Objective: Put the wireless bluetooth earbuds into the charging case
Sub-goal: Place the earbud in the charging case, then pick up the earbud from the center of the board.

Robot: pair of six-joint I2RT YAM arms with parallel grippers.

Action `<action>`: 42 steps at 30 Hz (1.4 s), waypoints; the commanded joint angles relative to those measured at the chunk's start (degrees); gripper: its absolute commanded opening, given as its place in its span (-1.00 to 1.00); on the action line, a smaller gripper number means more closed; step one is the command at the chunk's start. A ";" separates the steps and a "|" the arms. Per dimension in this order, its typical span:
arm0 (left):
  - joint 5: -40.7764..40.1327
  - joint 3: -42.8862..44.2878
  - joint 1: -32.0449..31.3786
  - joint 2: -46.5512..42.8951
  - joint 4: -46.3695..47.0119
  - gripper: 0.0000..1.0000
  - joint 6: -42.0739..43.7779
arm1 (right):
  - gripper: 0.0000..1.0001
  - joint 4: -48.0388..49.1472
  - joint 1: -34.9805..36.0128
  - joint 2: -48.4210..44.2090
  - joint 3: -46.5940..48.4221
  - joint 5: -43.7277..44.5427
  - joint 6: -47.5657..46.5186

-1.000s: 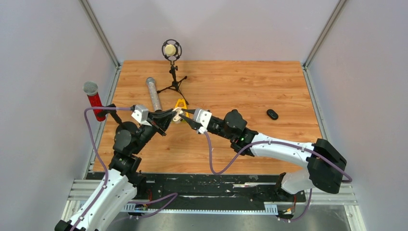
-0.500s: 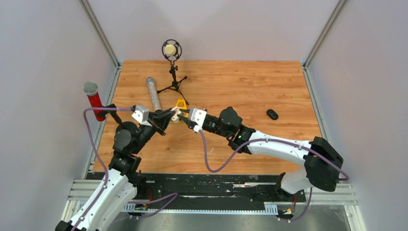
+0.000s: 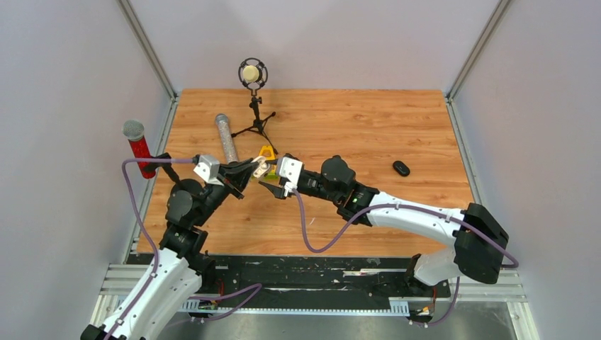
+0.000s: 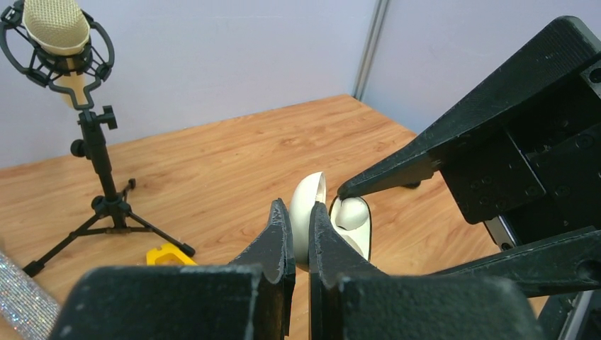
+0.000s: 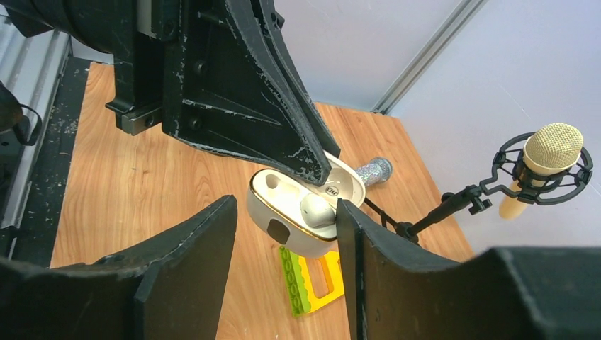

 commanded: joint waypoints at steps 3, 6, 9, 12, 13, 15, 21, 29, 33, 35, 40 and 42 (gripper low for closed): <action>0.75 3.25 0.05 -0.70 4.79 -1.00 0.41 | 0.32 -2.66 -0.15 -5.04 1.33 -1.52 4.79; 1.05 3.25 0.03 -0.68 4.57 -1.00 0.63 | 0.69 -3.74 -1.06 -7.64 0.92 -2.31 8.19; 2.27 3.24 0.03 -0.69 4.78 -1.00 1.09 | 0.97 -8.10 -3.36 -9.60 1.38 -7.07 11.41; 4.70 3.37 0.03 -0.61 5.38 -1.00 1.56 | 1.00 -14.43 -7.80 -9.16 3.51 -13.49 15.03; 6.01 3.44 0.03 -0.56 5.65 -1.00 1.80 | 1.00 -16.83 -9.49 -8.63 4.61 -15.81 16.25; 8.31 3.69 0.03 -0.41 5.80 -1.00 1.95 | 1.00 -20.36 -12.51 -7.23 6.50 -22.10 18.36; 15.31 4.35 0.03 1.07 6.62 -1.00 1.75 | 1.00 -22.95 -14.72 -7.20 7.85 -27.30 18.61; 23.70 5.73 0.03 3.67 5.46 -1.00 2.96 | 0.86 -25.24 -17.14 -10.67 10.07 -34.35 21.13; 27.69 6.51 0.01 5.09 6.17 -1.00 2.39 | 0.70 -27.23 -17.24 -10.04 12.66 -35.96 21.81; 29.51 6.92 0.02 5.70 6.52 -1.00 2.13 | 0.52 -28.76 -17.25 -8.92 14.05 -35.48 22.33; 31.90 7.77 0.03 6.90 7.23 -1.00 1.87 | 0.25 -30.18 -17.26 -5.58 16.98 -38.22 24.32; 32.14 8.01 0.03 7.02 6.98 -1.00 1.96 | 0.21 -30.19 -17.23 -5.21 17.07 -38.91 24.45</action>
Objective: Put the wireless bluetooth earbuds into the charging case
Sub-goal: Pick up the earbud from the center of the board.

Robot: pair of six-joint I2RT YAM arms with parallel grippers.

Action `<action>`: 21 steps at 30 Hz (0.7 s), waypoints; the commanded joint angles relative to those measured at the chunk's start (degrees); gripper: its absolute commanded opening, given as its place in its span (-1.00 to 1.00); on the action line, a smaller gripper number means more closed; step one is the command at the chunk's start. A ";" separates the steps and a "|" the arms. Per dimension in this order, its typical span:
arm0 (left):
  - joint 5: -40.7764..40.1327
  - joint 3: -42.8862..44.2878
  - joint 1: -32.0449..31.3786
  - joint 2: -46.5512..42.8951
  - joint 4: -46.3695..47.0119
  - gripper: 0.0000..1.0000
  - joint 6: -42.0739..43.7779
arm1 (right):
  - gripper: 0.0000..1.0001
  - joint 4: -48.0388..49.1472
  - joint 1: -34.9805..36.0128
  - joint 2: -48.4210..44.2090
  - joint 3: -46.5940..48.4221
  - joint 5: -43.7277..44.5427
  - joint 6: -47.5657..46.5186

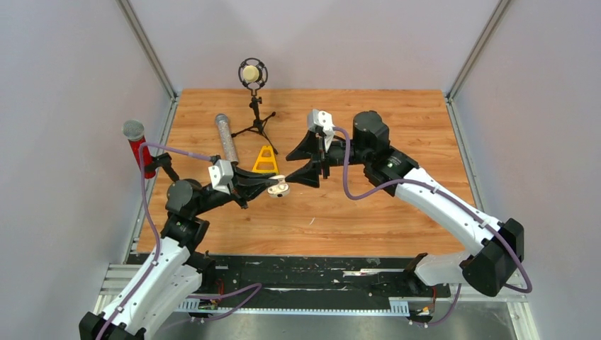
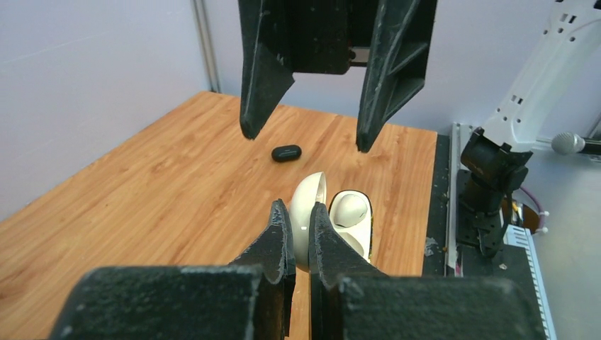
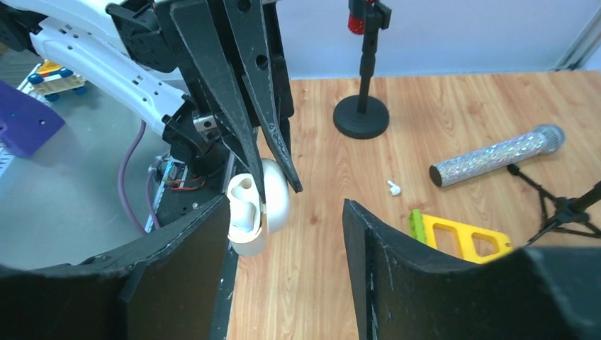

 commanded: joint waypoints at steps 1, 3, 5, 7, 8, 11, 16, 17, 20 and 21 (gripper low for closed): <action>2.80 2.84 0.05 0.17 2.58 -1.00 0.30 | 0.17 -1.45 -0.13 1.53 2.28 -3.93 1.72; 2.78 2.94 0.05 0.22 2.53 -1.00 0.31 | 0.10 -1.80 -0.01 2.28 2.51 -4.42 1.67; 2.76 2.94 0.05 0.29 2.46 -1.00 0.31 | 0.06 -2.43 -0.06 3.06 2.74 -4.58 1.53; 2.72 3.06 0.05 0.37 2.33 -1.00 0.31 | 0.01 -2.46 -0.01 3.58 3.15 -5.19 1.82; 2.57 3.02 0.05 0.35 2.29 -1.00 0.31 | -0.02 -2.42 -0.04 3.83 3.45 -5.48 1.99; 2.42 3.10 0.05 0.48 2.45 -1.00 0.31 | -0.09 -2.44 -0.02 4.41 3.97 -5.47 2.01; 2.43 3.16 0.05 0.49 2.59 -1.00 0.54 | -0.21 -2.52 -0.01 5.47 4.35 -5.67 2.15; 2.37 3.16 0.05 0.49 2.72 -1.00 0.61 | -0.22 -2.57 0.01 5.69 4.35 -5.70 2.00; 2.20 3.16 0.05 0.43 2.79 -1.00 0.72 | -0.24 -2.75 0.01 6.21 4.44 -6.20 2.01; 2.18 3.16 0.05 0.42 2.85 -1.00 0.85 | -0.26 -2.89 0.01 6.51 4.52 -6.36 1.99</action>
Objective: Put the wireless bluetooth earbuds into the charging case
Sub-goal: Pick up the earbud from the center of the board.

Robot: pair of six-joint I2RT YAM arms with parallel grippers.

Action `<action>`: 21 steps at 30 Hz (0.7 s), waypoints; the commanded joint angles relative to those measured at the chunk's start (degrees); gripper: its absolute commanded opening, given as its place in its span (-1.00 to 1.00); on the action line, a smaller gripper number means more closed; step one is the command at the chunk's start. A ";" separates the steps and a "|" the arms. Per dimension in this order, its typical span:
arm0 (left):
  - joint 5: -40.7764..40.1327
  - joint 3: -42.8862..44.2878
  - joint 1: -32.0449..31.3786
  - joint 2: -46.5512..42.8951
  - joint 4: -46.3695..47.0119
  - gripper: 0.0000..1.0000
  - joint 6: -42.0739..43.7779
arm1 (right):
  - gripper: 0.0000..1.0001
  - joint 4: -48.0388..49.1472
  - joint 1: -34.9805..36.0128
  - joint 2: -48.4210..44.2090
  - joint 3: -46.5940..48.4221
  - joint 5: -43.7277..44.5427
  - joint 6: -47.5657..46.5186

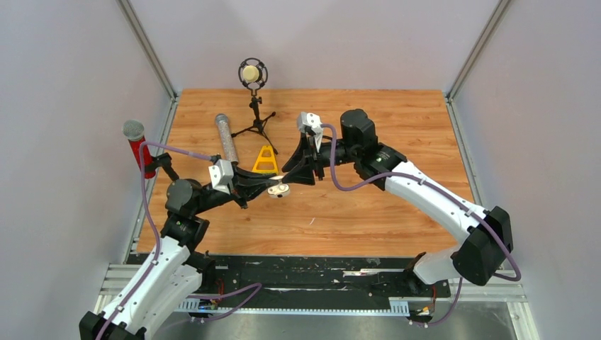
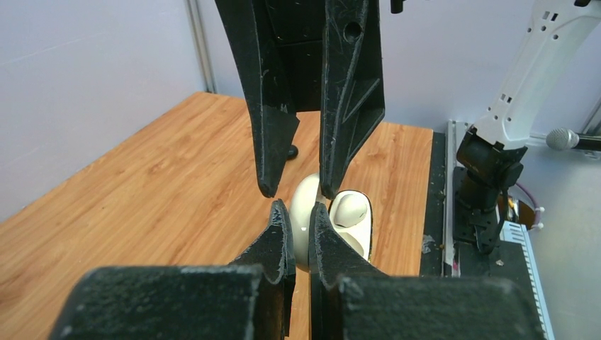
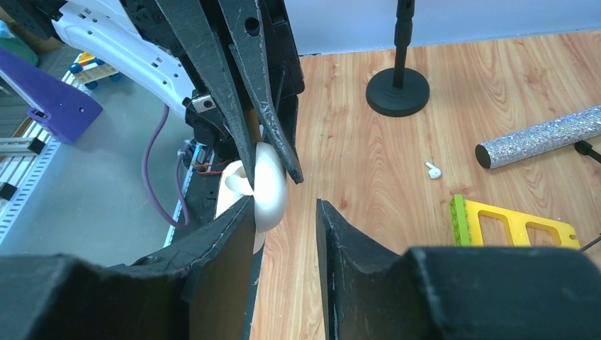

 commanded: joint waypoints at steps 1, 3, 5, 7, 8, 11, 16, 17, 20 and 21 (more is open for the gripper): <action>0.28 2.60 0.03 -0.14 2.76 -1.00 0.87 | -0.28 0.23 -0.01 1.13 2.66 -2.27 0.32; 0.15 2.59 0.03 0.01 2.84 -1.00 0.97 | -0.30 -0.28 0.01 1.52 2.94 -2.69 0.25; 0.00 2.62 0.03 0.12 3.03 -1.00 1.01 | -0.45 -0.69 -0.03 1.69 3.23 -2.80 0.21; 0.00 2.55 0.03 0.22 3.13 -1.00 1.01 | -0.63 -0.82 0.01 1.61 3.33 -2.91 0.06; -0.11 2.54 0.03 0.26 3.09 -1.00 1.00 | -0.72 -0.88 0.01 1.58 3.33 -3.03 -0.08; -0.52 2.60 0.03 0.27 3.15 -1.00 0.98 | -1.00 -1.60 -0.03 1.55 3.34 -3.12 -0.63; -2.36 2.47 0.03 0.31 2.64 -0.63 1.01 | -1.00 -1.60 -0.01 0.63 2.79 -2.54 -1.25; -3.01 2.46 0.03 0.29 2.40 -0.42 0.82 | -1.00 -1.60 0.01 0.42 2.66 -2.23 -1.42; -3.40 2.44 0.03 0.04 1.97 0.13 1.11 | -1.00 -1.60 0.01 -0.28 1.70 -0.50 -1.86; -3.62 2.48 0.03 -0.14 1.72 0.26 1.44 | -1.00 -1.58 0.01 -0.57 1.30 0.01 -2.08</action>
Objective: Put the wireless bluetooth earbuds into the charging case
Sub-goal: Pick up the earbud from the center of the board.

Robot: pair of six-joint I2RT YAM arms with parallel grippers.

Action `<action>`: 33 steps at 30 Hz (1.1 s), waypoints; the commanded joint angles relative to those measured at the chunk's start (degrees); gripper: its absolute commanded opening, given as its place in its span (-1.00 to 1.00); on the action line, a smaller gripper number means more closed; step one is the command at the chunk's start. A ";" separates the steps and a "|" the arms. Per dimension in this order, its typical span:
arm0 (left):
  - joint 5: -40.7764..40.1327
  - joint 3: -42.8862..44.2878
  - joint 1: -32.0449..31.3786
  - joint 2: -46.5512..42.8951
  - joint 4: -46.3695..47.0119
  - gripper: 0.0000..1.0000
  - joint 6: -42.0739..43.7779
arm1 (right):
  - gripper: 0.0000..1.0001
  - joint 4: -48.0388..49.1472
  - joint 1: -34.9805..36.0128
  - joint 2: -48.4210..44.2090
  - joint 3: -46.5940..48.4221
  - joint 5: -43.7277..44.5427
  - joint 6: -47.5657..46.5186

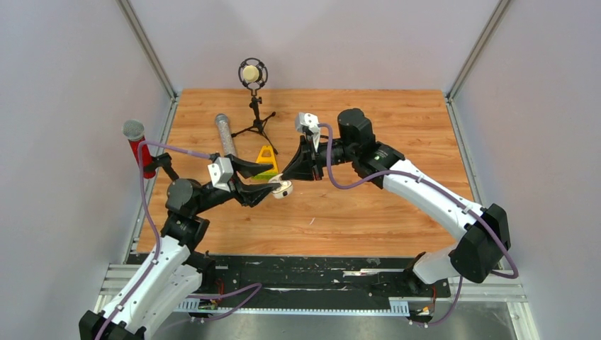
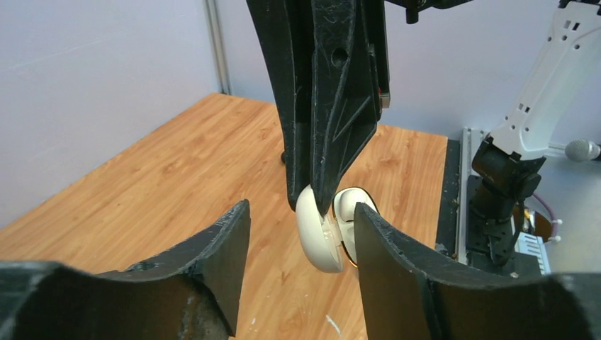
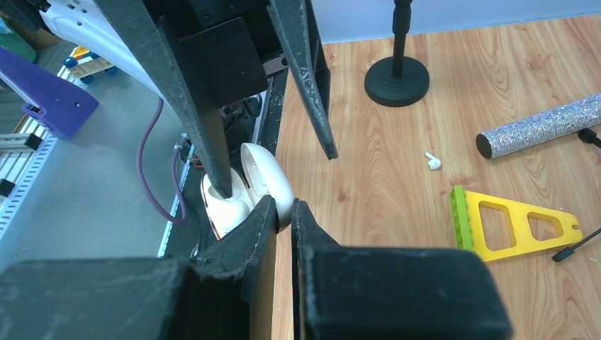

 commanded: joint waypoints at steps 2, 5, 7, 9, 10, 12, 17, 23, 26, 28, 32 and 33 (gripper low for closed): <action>-1.13 2.45 0.05 -1.08 0.56 0.40 1.51 | -1.00 0.64 0.01 -2.53 -0.33 1.04 -1.09; -1.32 2.70 0.05 -1.36 -0.42 0.57 1.95 | -1.00 1.01 0.01 -3.31 -1.02 2.60 -1.15; -2.07 3.01 0.05 -1.56 -1.50 0.75 2.13 | -1.00 1.23 -0.05 -3.86 -1.42 4.74 -1.11; -3.47 3.53 0.05 -1.74 -3.28 0.88 2.65 | -1.00 1.49 -0.08 -4.66 -2.07 7.34 -1.19; -4.77 3.73 0.05 -1.95 -3.91 0.91 2.88 | -1.00 1.73 -0.08 -5.05 -2.45 8.57 -1.19; -7.43 4.33 0.05 -2.25 -5.93 0.98 3.28 | -1.00 2.62 -0.16 -6.10 -3.43 10.80 -1.07; -12.58 5.28 0.05 -2.21 -9.01 1.00 3.61 | -1.00 5.52 -0.25 -8.57 -6.46 14.58 -0.67; -9.77 8.74 0.25 -0.87 -19.16 0.84 6.36 | -1.00 6.34 -2.04 -10.42 -9.67 18.58 -0.49; -9.32 12.05 0.51 1.27 -34.43 0.59 14.21 | -1.00 6.30 -3.97 -11.28 -11.93 18.89 -1.02; -10.66 15.26 0.71 5.21 -45.92 0.49 22.02 | -1.00 6.38 -5.42 -12.21 -13.64 18.96 -1.38; -16.56 21.47 1.19 16.73 -62.40 0.31 40.76 | -1.00 6.66 -7.81 -15.80 -16.89 18.59 -2.08; -20.40 21.98 1.28 20.18 -63.57 0.29 42.60 | -1.00 6.95 -8.12 -16.81 -17.51 18.61 -2.00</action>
